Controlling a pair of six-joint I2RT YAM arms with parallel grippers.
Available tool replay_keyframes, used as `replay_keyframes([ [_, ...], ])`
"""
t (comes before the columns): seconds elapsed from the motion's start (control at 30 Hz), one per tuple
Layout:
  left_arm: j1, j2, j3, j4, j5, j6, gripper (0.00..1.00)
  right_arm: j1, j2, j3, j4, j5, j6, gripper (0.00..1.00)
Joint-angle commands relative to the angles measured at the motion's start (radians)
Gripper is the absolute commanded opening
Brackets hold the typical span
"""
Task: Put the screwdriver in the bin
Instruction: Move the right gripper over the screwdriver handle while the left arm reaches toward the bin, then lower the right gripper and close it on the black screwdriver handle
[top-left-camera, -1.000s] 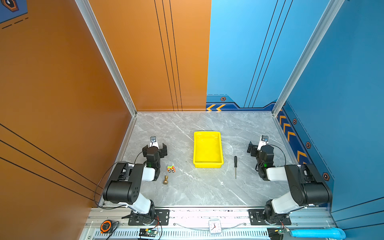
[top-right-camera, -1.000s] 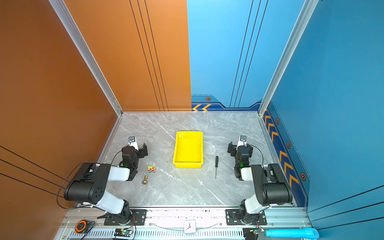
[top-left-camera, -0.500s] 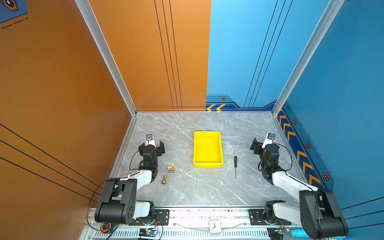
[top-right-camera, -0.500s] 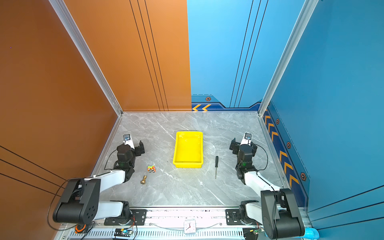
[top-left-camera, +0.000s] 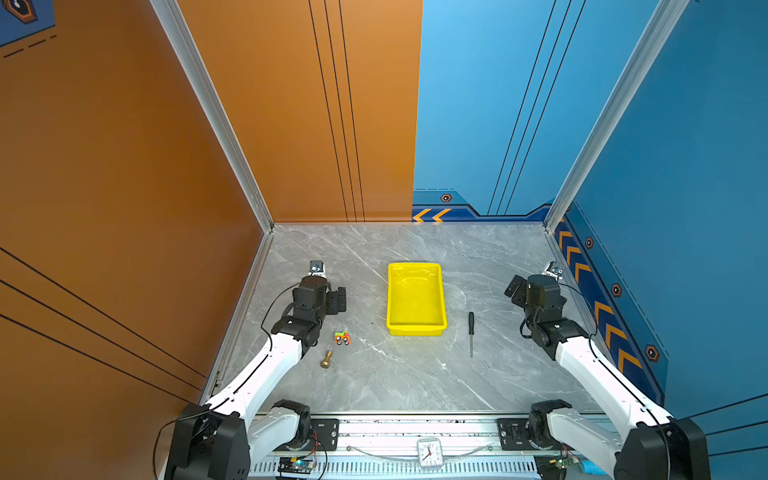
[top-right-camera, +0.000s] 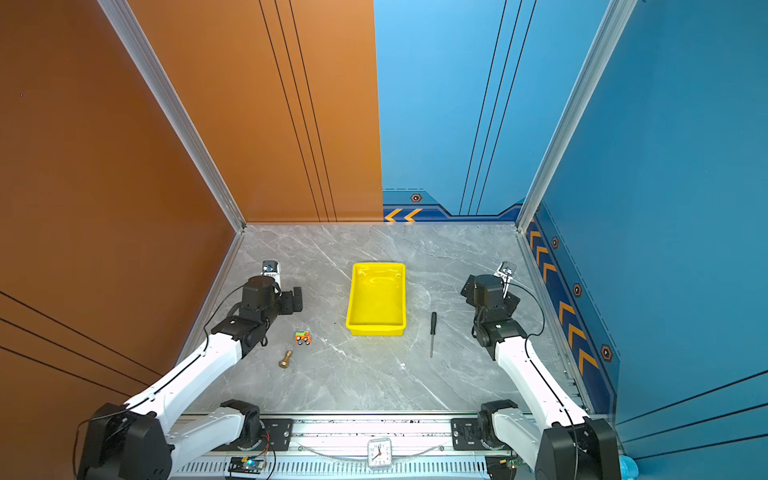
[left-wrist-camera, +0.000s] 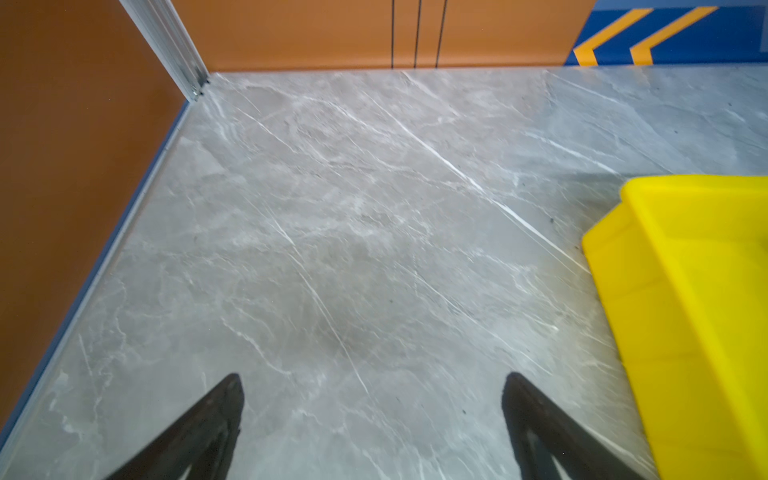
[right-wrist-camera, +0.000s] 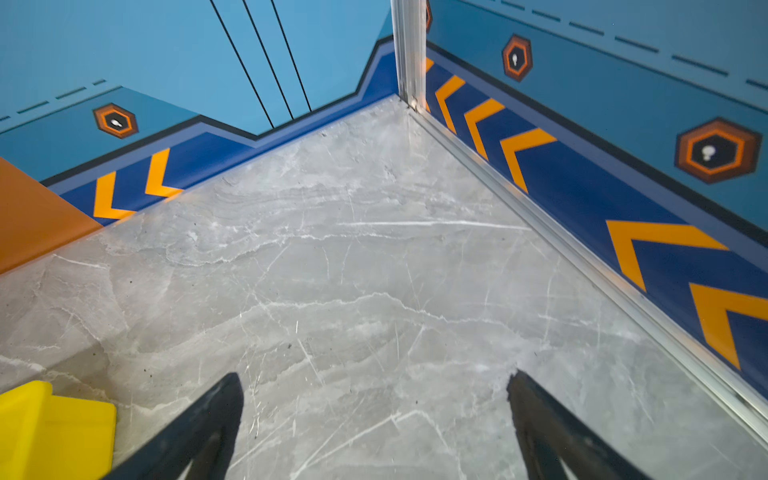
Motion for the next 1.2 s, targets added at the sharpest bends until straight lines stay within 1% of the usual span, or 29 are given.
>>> replay_keyframes([
  [0.0,-0.030,-0.011,0.079,-0.220,0.120,-0.059,0.98,-0.006,0.056,0.096,-0.307,-0.097,0.109,1.00],
  [0.03,-0.039,-0.006,0.096,-0.239,0.160,-0.072,0.98,-0.005,0.082,0.113,-0.334,-0.135,0.112,1.00],
  [0.1,-0.061,0.009,0.138,-0.286,0.209,-0.098,0.98,-0.006,0.122,0.123,-0.347,-0.251,0.113,1.00],
  [0.13,-0.074,0.017,0.161,-0.310,0.225,-0.104,0.98,-0.001,0.133,0.123,-0.349,-0.280,0.120,1.00],
  [0.2,-0.115,0.038,0.203,-0.352,0.259,-0.104,0.98,0.016,0.148,0.124,-0.366,-0.298,0.139,1.00],
  [0.3,-0.172,0.051,0.229,-0.361,0.338,-0.091,0.98,0.047,0.161,0.124,-0.378,-0.307,0.166,1.00],
  [0.43,-0.246,0.077,0.259,-0.367,0.450,-0.070,0.98,0.103,0.199,0.139,-0.392,-0.304,0.163,1.00],
  [0.5,-0.288,0.094,0.277,-0.379,0.470,-0.052,0.98,0.130,0.225,0.150,-0.395,-0.303,0.156,1.00],
  [0.63,-0.379,0.106,0.307,-0.377,0.467,-0.008,0.98,0.179,0.270,0.162,-0.394,-0.313,0.142,1.00],
  [0.87,-0.543,0.123,0.354,-0.376,0.411,0.098,0.98,0.240,0.335,0.174,-0.382,-0.310,0.136,1.00],
  [1.0,-0.610,0.150,0.355,-0.356,0.389,0.107,0.98,0.250,0.365,0.168,-0.344,-0.330,0.134,0.98],
  [1.03,-0.627,0.157,0.381,-0.343,0.387,0.105,0.98,0.251,0.376,0.169,-0.340,-0.332,0.132,0.97],
  [1.17,-0.676,0.198,0.390,-0.281,0.380,0.081,0.98,0.251,0.413,0.178,-0.326,-0.340,0.126,0.91],
])
